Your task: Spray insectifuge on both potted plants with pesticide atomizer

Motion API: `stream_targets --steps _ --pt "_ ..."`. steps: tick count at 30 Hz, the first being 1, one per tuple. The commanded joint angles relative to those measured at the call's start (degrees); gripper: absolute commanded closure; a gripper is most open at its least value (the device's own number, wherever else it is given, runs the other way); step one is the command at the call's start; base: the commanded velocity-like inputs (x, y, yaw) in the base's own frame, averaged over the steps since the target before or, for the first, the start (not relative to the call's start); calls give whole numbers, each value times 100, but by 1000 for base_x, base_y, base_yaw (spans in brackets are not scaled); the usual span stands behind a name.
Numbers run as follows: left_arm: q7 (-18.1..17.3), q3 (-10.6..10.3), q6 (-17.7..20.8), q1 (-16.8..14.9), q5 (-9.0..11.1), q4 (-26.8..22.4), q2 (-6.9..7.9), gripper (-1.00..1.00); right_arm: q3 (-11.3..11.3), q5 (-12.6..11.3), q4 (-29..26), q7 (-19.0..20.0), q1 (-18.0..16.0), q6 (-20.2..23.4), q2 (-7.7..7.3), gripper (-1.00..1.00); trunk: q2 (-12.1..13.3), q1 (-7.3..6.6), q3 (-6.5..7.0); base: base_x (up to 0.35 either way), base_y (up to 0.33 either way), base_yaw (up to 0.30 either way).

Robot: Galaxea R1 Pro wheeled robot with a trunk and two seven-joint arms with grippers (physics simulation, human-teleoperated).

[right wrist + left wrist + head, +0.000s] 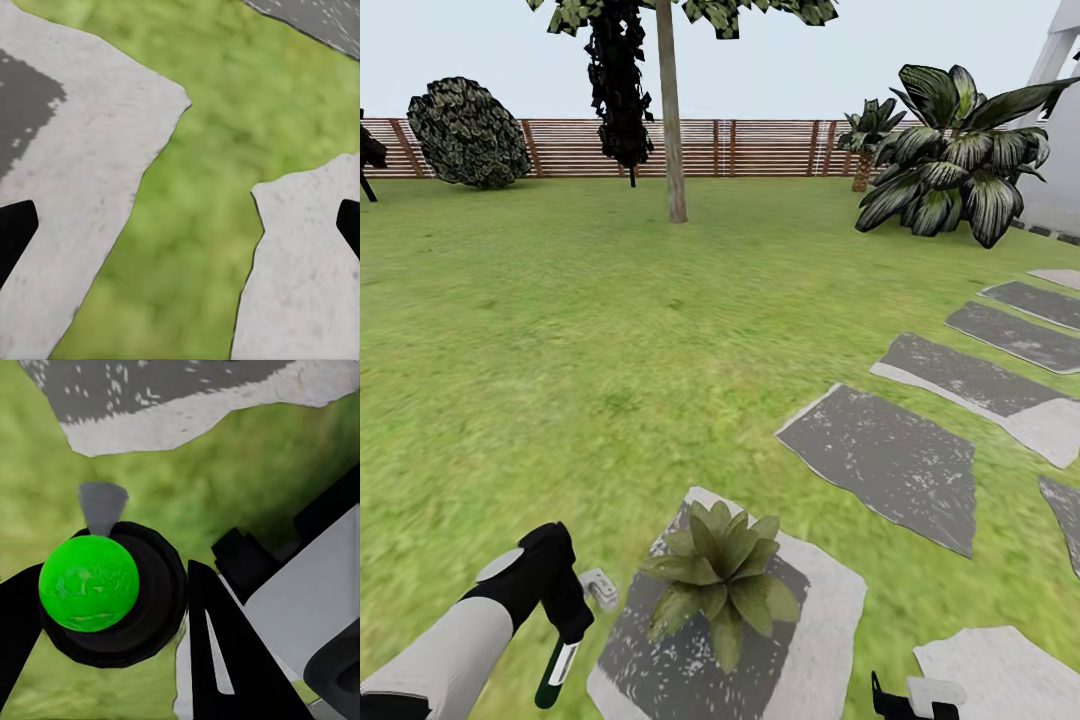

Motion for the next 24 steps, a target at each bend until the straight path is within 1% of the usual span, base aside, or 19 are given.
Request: stream_targets --steps 1,3,4,6,7,8,10,11,12,13,15,16,20,23,24 --pt "-78 -26 47 -39 -10 -24 -22 100 -39 61 4 -25 -4 -17 0 -100 -2 -1 -5 0 0 0" --pt "-95 -29 56 -56 -10 -82 -37 100 -39 61 3 -25 -4 -17 0 -100 -2 -1 -5 0 0 0" --pt "-140 -37 61 -61 -15 -361 -45 100 -39 61 0 -25 -4 -19 -3 -100 -2 -1 -5 0 0 0" --pt "-233 -85 67 -63 -19 -613 -45 100 -39 61 -2 -27 -4 -17 -6 -100 -2 -1 -5 0 0 0" --pt "-315 -145 68 -63 -29 -718 -43 100 -39 61 -2 -26 -4 -15 -6 -100 -2 -1 -5 0 0 0" --pt "-484 -286 68 -63 -37 -842 -24 100 -39 61 -3 -30 -4 -17 -7 -100 -2 -1 -5 0 0 0" --pt "-755 -529 71 -110 -98 -926 -5 100 -39 61 -3 -29 -4 -16 -7 -100 -2 -1 -5 0 0 0" --pt "-945 -712 74 -193 -224 -954 2 100 -39 61 -3 -27 -4 -17 -7 -100 -2 -1 -5 0 0 0" --pt "-1065 -794 77 -248 -332 -963 4 100 -39 61 -3 -28 -4 -16 -7 -100 -2 -1 -5 0 0 0" --pt "-1255 -865 77 -318 -496 -972 5 100 -39 61 -3 -28 -4 -17 -8 -100 -2 -1 -5 0 0 0" --pt "-1510 -911 75 -381 -695 -982 -15 100 -39 61 -3 -26 -4 -18 -8 -100 -2 -1 -5 0 0 0" --pt "-1659 -933 74 -431 -867 -991 -41 100 -39 61 -3 -26 -4 -19 -8 -100 -2 -1 -5 0 0 0" --pt "-1762 -954 86 -511 -1120 -1065 -159 100 -39 61 -3 -25 -4 -19 -8 -100 -2 -1 -5 0 0 0" --pt "-1855 -959 90 -520 -1279 -1143 -294 100 -39 61 -3 -25 -4 -18 -8 -100 -2 -1 -5 0 0 0" --pt "-1925 -958 90 -496 -1428 -1153 -332 100 -39 61 -3 -25 -4 -15 -8 -100 -2 -1 -5 0 0 0"
